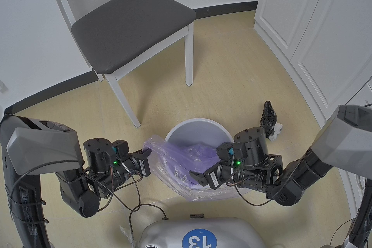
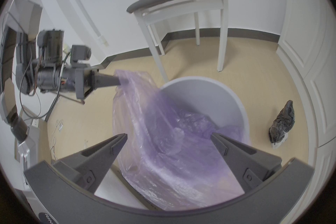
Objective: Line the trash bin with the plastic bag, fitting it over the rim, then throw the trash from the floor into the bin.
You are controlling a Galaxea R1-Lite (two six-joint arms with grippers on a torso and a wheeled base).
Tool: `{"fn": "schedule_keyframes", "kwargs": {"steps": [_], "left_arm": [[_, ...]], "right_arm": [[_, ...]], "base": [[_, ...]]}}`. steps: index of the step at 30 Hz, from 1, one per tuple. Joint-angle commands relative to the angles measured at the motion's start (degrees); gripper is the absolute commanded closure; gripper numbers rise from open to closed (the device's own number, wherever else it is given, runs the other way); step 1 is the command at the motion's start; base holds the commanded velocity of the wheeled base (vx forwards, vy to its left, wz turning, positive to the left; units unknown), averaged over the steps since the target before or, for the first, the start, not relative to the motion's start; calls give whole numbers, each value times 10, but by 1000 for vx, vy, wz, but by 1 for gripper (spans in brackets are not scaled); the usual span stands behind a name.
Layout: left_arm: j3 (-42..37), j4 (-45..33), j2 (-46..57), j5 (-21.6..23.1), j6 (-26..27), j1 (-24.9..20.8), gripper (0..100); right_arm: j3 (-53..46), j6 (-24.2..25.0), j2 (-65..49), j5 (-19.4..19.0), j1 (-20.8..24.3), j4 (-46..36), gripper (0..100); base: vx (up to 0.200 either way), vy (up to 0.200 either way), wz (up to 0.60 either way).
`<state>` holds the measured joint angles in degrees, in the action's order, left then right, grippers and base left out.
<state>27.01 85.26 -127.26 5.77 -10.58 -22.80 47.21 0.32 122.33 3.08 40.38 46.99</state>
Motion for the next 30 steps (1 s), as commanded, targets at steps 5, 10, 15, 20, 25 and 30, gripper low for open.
{"fn": "schedule_keyframes", "kwargs": {"steps": [5,10,15,20,25,30], "left_arm": [[-1,2,-9,5,-2,1,100],[3,2,3,2,-1,7,100],[3,2,5,4,-1,14,100],[-5,2,10,3,2,15,100],[-10,2,8,3,14,16,100],[-5,2,2,6,15,29,100]], "right_arm": [[2,-13,4,6,-9,6,0],[12,-73,6,40,-9,0,0],[20,-82,5,42,-5,-8,0],[22,-98,10,42,4,-23,0],[33,-105,15,42,9,-21,0],[34,-107,15,42,15,-20,0]], "base": [[0,0,0],[0,0,0],[0,0,0],[0,0,0],[0,0,0],[0,0,0]]}}
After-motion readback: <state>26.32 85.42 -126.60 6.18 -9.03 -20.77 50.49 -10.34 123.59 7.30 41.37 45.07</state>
